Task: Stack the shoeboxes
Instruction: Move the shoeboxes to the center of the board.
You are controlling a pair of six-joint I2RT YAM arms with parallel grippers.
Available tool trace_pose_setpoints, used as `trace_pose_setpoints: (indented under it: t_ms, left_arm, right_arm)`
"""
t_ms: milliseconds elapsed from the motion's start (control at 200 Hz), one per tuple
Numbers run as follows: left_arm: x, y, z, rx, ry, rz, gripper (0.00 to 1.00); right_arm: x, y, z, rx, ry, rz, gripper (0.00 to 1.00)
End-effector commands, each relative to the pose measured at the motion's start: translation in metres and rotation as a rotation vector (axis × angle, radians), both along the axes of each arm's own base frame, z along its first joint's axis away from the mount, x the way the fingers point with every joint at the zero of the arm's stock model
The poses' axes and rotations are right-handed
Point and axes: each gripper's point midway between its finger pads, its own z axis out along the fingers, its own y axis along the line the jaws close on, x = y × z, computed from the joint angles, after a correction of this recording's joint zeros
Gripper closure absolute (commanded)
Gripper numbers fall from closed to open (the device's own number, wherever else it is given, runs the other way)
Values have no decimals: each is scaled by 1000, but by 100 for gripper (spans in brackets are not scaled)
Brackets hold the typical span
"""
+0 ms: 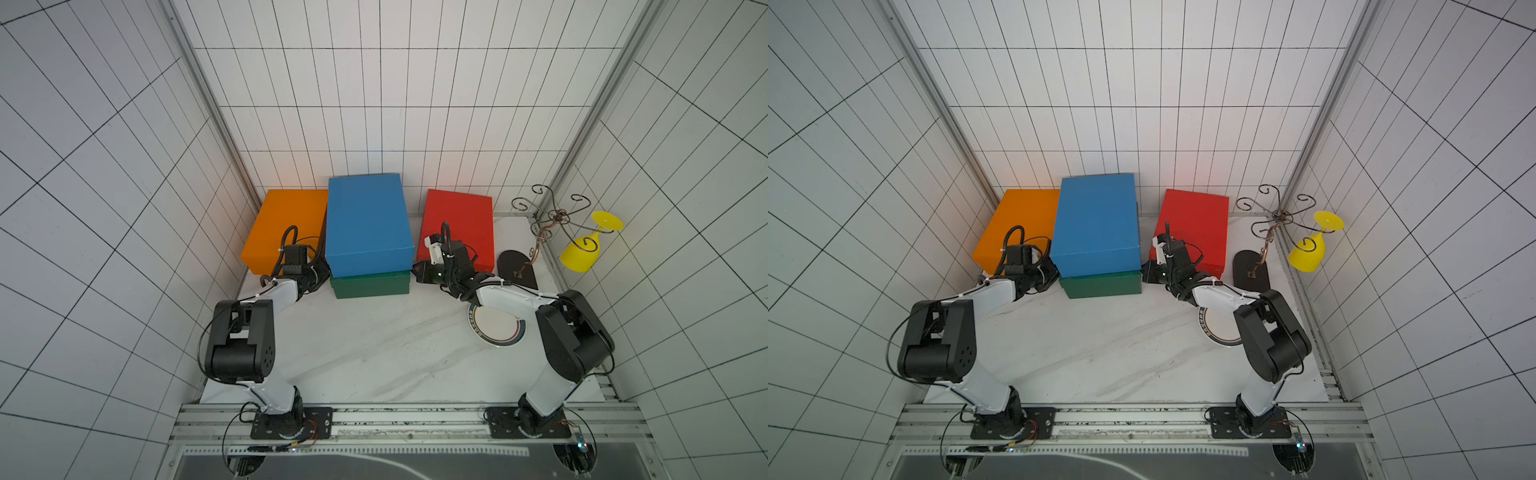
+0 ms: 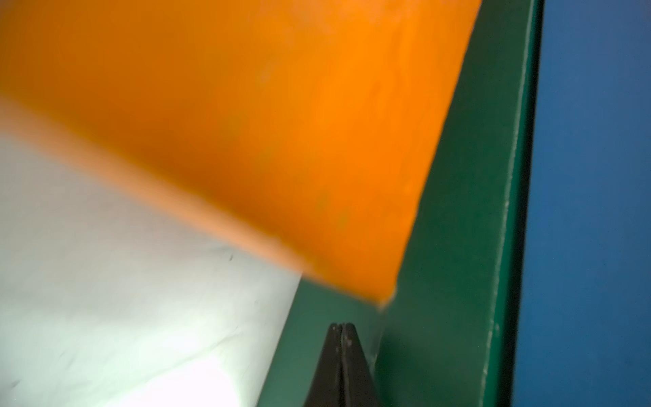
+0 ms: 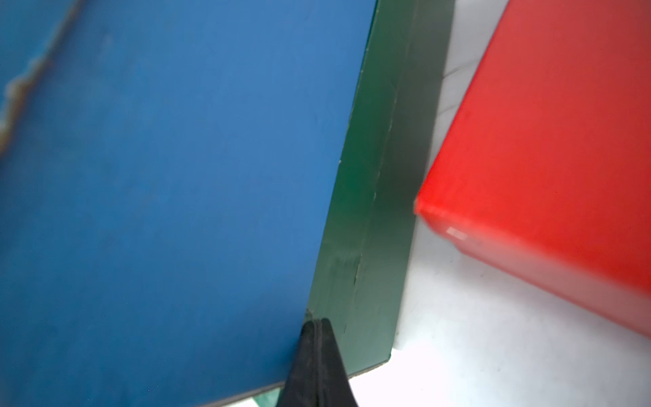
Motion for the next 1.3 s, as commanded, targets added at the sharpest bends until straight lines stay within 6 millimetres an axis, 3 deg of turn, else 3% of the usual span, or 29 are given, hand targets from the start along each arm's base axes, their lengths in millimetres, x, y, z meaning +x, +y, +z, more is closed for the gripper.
trace_pose_setpoints:
  t_ms: [0, 435, 600, 720, 820, 935, 1040, 1160, 1295]
  left_arm:
    - [-8, -10, 16, -15, -42, -53, 100]
    - [-30, 32, 26, 68, -13, 36, 100]
    - [-36, 35, 32, 84, -5, 33, 99]
    - [-39, 33, 67, 96, -82, 32, 100]
    - [-39, 29, 124, 186, -190, 39, 99]
    - [-38, 3, 198, 283, -329, -1, 89]
    - [-37, -36, 248, 320, -442, -75, 80]
    - [-42, -91, 279, 327, -522, -195, 65]
    - [-51, -153, 289, 326, -562, -340, 50]
  right_arm:
    - [-30, 17, 15, 77, -30, 93, 100]
    - [-41, -24, 13, -44, -32, -30, 100]
    - [-37, -36, 14, -48, -25, -58, 100]
    - [-26, -62, 23, -56, -31, -116, 100]
    - [-16, -88, 37, -70, -50, -173, 100]
    - [-7, -113, 50, -103, -75, -232, 100]
    - [-2, -128, 59, -127, -87, -268, 99]
    - [6, -144, 66, -147, -101, -307, 95]
    - [15, -164, 69, -174, -97, -358, 93]
